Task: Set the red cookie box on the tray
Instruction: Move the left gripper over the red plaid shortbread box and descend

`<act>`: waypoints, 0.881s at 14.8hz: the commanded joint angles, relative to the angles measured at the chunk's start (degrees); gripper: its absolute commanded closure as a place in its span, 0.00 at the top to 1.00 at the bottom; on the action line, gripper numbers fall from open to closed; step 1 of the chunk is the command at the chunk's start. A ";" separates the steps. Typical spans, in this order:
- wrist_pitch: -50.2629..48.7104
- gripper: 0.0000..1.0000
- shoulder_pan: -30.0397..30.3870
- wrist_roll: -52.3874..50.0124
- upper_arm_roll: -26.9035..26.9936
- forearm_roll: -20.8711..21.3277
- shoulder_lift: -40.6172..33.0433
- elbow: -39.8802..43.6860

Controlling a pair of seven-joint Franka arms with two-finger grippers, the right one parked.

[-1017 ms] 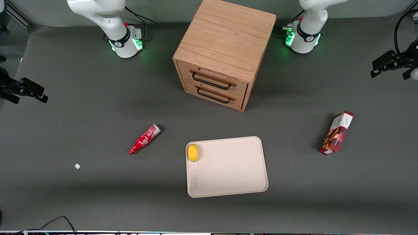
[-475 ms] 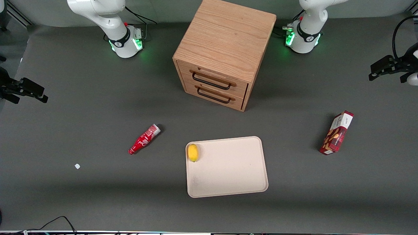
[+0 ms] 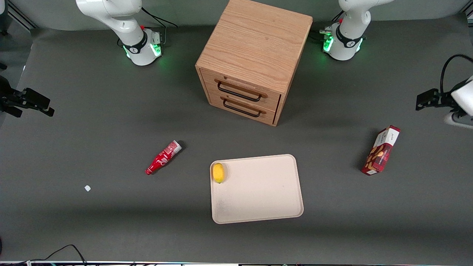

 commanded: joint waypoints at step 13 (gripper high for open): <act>40.50 1.00 -0.70 11.77 1.83 3.03 13.34 -20.52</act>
